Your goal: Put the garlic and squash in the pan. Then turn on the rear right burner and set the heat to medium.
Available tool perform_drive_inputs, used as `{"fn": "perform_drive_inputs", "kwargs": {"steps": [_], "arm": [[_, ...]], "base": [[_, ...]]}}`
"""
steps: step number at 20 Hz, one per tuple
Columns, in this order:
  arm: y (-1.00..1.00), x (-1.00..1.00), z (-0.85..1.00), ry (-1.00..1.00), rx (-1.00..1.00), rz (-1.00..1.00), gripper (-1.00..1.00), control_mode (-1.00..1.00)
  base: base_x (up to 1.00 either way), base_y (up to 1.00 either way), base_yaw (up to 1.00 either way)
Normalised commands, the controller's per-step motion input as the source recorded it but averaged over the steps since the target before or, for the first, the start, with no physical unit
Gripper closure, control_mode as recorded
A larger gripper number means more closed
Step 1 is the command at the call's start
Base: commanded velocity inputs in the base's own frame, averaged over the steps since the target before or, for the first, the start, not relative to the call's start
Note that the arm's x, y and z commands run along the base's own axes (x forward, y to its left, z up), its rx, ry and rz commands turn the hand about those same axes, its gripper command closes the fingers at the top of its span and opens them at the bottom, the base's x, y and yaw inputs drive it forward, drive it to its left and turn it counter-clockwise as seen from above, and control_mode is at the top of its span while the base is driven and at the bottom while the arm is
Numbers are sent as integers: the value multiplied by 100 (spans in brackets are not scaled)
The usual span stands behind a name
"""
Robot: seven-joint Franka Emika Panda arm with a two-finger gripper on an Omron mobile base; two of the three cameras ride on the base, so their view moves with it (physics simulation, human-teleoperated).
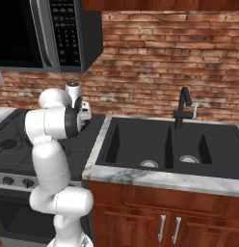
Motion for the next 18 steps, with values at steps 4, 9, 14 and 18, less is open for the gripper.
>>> {"fn": "perform_drive_inputs", "kwargs": {"steps": [4,9,14,18], "arm": [[-46,-50,18,0,15,-31,-100,-100],[-34,-72,42,6,17,-28,-100,-100],[-36,-60,79,14,14,-22,-100,-100],[-39,-59,73,14,9,-17,-100,-100]], "base": [[0,0,0],[0,0,0],[0,0,0],[0,0,0]]}}
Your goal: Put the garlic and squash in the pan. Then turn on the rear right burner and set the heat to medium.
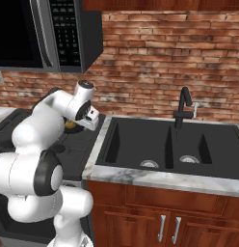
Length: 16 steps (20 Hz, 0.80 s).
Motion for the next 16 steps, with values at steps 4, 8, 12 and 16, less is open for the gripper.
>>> {"fn": "perform_drive_inputs", "kwargs": {"steps": [4,8,12,16], "arm": [[-4,-55,28,5,0,-7,-100,-100],[5,-56,17,0,-1,-2,-100,-100],[29,-44,28,1,-11,-3,-100,-100],[49,-27,41,2,-21,-3,-100,-100]], "base": [[0,0,0],[0,0,0],[0,0,0],[0,0,0]]}}
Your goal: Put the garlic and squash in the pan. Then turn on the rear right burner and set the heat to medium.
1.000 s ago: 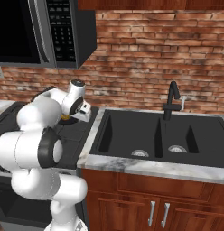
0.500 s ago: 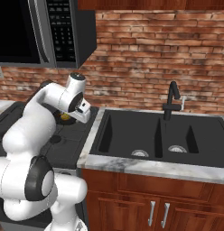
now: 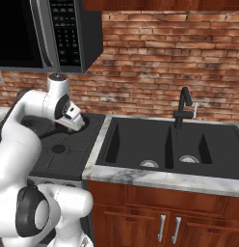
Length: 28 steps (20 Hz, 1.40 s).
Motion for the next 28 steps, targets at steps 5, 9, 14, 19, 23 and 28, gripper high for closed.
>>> {"fn": "perform_drive_inputs", "kwargs": {"steps": [5,9,14,19,23,28], "arm": [[46,-19,41,10,-20,-3,-100,-100],[33,-26,33,8,-15,-4,-100,-100],[12,-22,27,6,-8,-3,-100,-100],[1,-13,18,4,-3,-2,-100,-100],[0,-33,2,0,0,-3,-100,-100],[-1,-35,-8,9,9,-3,-100,-100]], "base": [[0,0,0],[0,0,0],[0,0,0],[0,0,0],[0,0,0],[0,0,0]]}}
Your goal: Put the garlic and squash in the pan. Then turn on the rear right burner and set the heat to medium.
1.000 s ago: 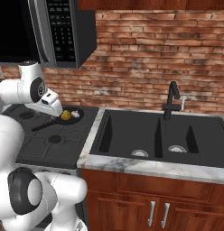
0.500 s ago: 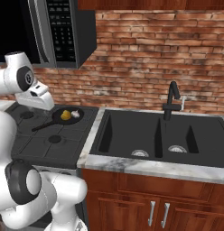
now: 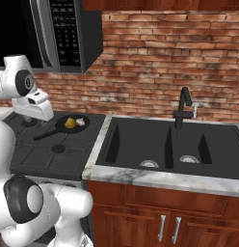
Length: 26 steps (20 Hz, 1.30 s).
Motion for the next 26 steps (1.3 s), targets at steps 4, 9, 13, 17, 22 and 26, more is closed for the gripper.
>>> {"fn": "perform_drive_inputs", "kwargs": {"steps": [4,9,13,17,22,26], "arm": [[-1,-43,-7,-1,13,0,-100,-100],[0,-5,-1,-10,9,0,-100,-100],[-6,0,-2,-11,0,0,-100,-100],[-24,-1,-6,-1,-2,1,-100,-100],[-21,0,-37,0,-2,9,-100,-100],[-8,0,-70,0,0,14,-100,-100]], "base": [[0,0,0],[0,0,0],[0,0,0],[0,0,0],[0,0,0],[0,0,0]]}}
